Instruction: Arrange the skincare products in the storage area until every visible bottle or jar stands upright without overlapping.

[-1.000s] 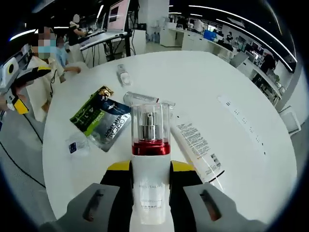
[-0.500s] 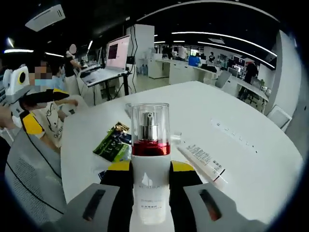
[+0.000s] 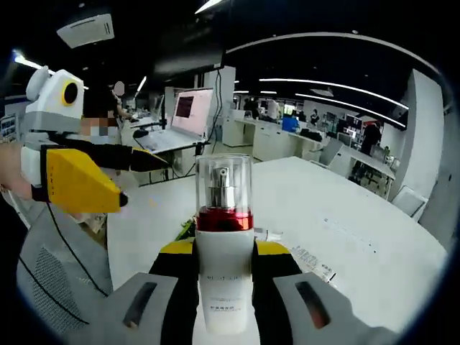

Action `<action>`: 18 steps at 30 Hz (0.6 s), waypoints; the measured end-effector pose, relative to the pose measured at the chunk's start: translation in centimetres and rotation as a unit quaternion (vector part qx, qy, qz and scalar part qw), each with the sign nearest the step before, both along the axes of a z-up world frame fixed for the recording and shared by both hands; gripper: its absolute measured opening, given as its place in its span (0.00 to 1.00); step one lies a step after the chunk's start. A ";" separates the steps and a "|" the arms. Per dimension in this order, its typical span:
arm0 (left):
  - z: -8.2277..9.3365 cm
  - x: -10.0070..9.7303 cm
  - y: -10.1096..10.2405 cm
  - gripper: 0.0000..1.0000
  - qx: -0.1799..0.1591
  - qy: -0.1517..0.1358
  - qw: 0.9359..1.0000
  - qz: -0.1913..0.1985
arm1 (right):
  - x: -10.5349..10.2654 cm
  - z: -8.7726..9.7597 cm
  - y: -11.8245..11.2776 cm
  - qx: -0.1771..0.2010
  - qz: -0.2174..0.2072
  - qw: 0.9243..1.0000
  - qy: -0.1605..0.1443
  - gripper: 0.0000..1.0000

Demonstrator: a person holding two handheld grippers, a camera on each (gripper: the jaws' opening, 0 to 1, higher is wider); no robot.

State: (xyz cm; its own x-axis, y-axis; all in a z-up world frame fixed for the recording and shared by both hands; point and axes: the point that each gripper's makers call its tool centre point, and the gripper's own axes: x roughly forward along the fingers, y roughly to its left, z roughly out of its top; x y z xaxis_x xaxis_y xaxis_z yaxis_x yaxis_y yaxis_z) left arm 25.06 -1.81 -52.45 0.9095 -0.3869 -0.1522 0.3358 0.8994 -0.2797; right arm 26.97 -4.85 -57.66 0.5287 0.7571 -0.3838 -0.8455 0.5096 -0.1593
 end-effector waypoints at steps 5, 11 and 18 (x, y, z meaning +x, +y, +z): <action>-0.3 0.2 -1.1 0.59 0.000 0.013 1.000 -0.018 | -0.7 1.1 0.5 0.030 -0.001 1.000 -0.005 0.26; -0.7 0.4 -2.2 0.50 0.005 0.022 0.999 -0.035 | -1.7 1.6 0.5 0.050 0.001 0.999 -0.003 0.27; -1.0 0.3 -3.2 0.33 -0.003 0.029 0.999 -0.037 | -2.5 1.9 0.5 0.060 0.003 0.998 0.000 0.27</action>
